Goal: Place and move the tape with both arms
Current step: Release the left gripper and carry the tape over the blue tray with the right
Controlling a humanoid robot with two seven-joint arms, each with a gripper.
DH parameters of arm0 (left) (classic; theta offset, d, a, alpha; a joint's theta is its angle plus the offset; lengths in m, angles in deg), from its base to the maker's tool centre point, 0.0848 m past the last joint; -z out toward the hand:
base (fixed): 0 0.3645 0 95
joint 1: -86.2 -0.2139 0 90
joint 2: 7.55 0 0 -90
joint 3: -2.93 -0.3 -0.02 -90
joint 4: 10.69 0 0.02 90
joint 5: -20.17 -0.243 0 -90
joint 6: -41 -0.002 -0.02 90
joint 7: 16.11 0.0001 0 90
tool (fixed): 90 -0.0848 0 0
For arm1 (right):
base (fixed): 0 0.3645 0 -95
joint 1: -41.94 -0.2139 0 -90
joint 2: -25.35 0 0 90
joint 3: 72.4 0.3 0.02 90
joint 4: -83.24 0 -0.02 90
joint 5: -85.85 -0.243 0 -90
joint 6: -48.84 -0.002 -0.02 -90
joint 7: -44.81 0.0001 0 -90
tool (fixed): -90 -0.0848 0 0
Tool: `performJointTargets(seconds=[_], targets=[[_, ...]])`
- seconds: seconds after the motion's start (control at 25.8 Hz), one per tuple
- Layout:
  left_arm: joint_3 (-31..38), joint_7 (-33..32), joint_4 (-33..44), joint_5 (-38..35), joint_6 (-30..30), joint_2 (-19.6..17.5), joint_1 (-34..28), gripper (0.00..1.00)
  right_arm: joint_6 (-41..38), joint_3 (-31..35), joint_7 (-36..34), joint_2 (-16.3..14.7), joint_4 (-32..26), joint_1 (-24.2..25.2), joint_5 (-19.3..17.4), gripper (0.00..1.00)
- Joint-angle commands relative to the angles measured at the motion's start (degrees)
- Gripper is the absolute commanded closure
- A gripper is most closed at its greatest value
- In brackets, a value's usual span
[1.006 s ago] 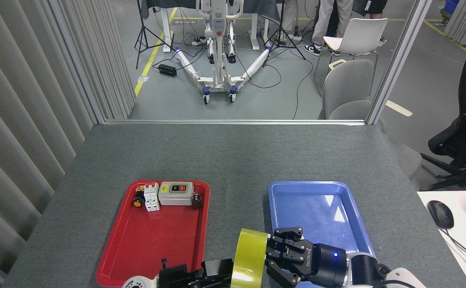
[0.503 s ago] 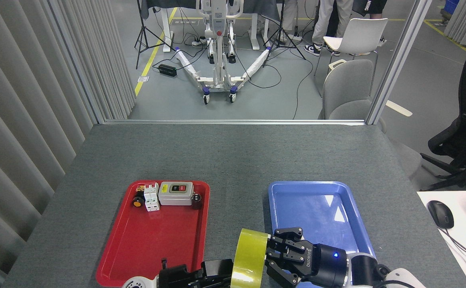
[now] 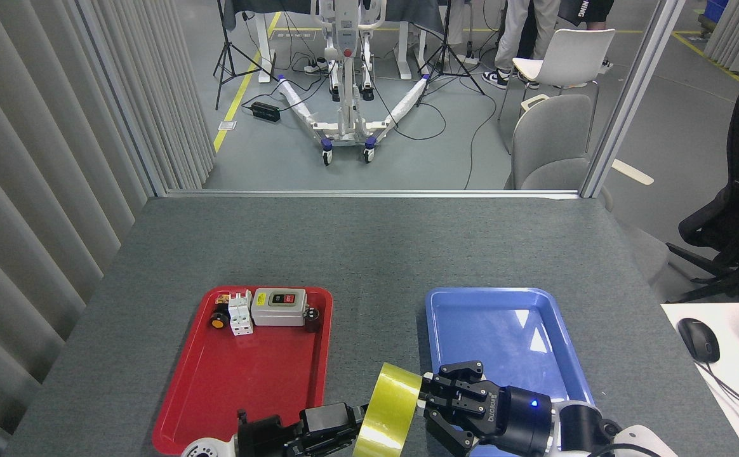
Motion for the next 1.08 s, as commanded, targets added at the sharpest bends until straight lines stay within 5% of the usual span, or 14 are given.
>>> performJointTargets(seconds=[0.0,0.15,0.5,0.62,0.7,0.81,0.89,1.05], targets=[[1.99,0.28,-0.68,-1.58,4.71,-0.24,-0.26,0.48,-0.12,0.00,-0.29,0.06,0.05,-0.01,-0.02,0.75],[3.13,0.46,-1.47,-2.37,6.11,-0.24,-0.08,0.40,-0.12,0.00,-0.38,0.15,0.05,-0.01,-0.02,0.75],[8.93,4.41,-1.30,-8.08,6.73,-0.24,1.50,0.41,-0.12,0.61,-0.12,0.50,0.22,0.07,-0.02,0.74],[12.45,14.87,-1.39,-20.21,6.99,-0.33,2.73,0.39,-0.12,1.31,-0.12,0.42,-0.04,0.78,-0.11,0.74],[13.94,25.76,-1.39,-31.19,9.19,-0.42,2.82,0.29,-0.12,4.74,-0.03,0.33,-0.04,3.41,-0.11,0.74],[14.73,50.46,-0.95,-47.89,12.62,-1.38,2.12,0.05,-0.12,14.76,1.55,0.59,-0.04,8.60,-0.11,0.74],[14.73,63.47,-0.68,-55.98,12.71,-1.91,1.50,0.01,-0.12,20.21,4.01,0.94,-0.04,10.18,-0.20,0.73],[14.64,65.14,-0.68,-60.64,12.88,-4.37,1.06,0.01,-0.12,28.56,4.98,3.49,0.40,10.71,-0.20,0.68]])
